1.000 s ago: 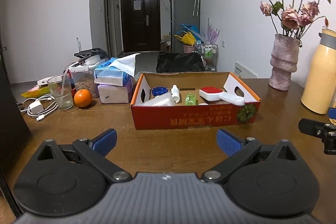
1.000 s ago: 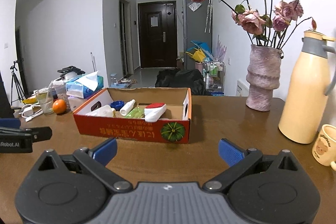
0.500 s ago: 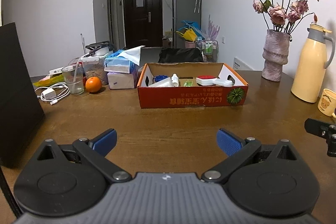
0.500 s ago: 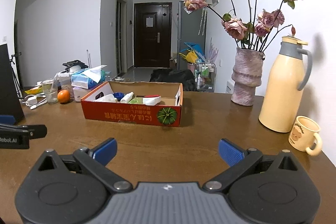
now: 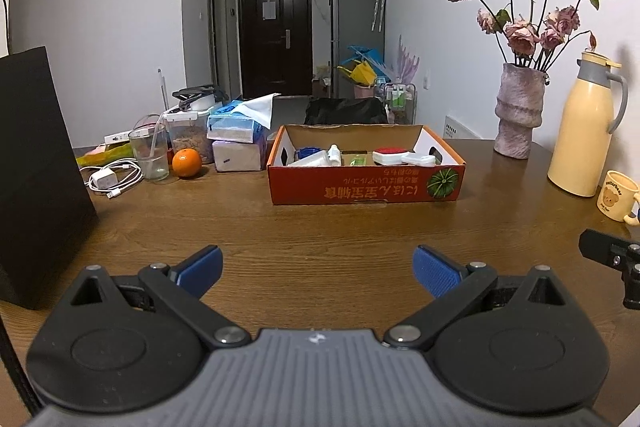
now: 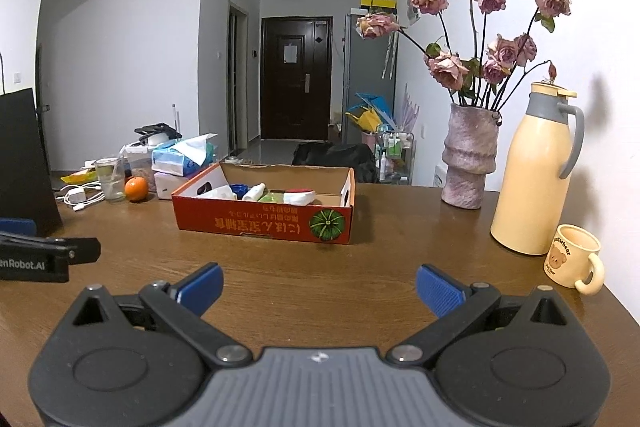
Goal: Organize rigid objects
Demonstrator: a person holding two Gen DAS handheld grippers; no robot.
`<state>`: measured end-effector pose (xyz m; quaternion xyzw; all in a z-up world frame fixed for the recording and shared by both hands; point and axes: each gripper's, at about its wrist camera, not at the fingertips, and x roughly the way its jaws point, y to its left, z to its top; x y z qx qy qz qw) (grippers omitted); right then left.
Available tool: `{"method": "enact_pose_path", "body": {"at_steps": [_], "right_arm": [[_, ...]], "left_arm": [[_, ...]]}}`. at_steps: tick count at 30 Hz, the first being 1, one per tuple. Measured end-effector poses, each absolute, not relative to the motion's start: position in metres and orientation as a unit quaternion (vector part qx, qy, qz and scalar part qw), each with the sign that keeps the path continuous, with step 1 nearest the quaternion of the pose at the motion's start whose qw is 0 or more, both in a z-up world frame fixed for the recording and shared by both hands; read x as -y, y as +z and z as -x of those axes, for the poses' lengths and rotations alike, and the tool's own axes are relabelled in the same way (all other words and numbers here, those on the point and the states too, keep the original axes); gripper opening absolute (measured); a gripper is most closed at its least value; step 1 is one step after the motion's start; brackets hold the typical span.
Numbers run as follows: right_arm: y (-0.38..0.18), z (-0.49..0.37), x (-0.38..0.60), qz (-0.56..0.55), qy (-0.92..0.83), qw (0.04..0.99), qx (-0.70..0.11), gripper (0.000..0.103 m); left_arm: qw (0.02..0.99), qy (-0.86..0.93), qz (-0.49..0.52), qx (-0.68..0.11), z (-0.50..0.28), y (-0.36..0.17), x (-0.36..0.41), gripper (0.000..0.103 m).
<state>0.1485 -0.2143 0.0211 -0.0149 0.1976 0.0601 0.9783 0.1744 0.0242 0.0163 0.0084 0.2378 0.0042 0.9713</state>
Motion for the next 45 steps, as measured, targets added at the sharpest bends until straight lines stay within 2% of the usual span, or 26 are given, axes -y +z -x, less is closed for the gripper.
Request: {"method": "enact_pose_path", "body": {"at_steps": [45], "right_arm": [[0.0217,-0.1431,0.2158,0.010,0.055,0.979,-0.196,0.103]], "left_arm": [[0.970,-0.010,-0.007,-0.241,-0.1731,0.0152,-0.0192,0.103]]}}
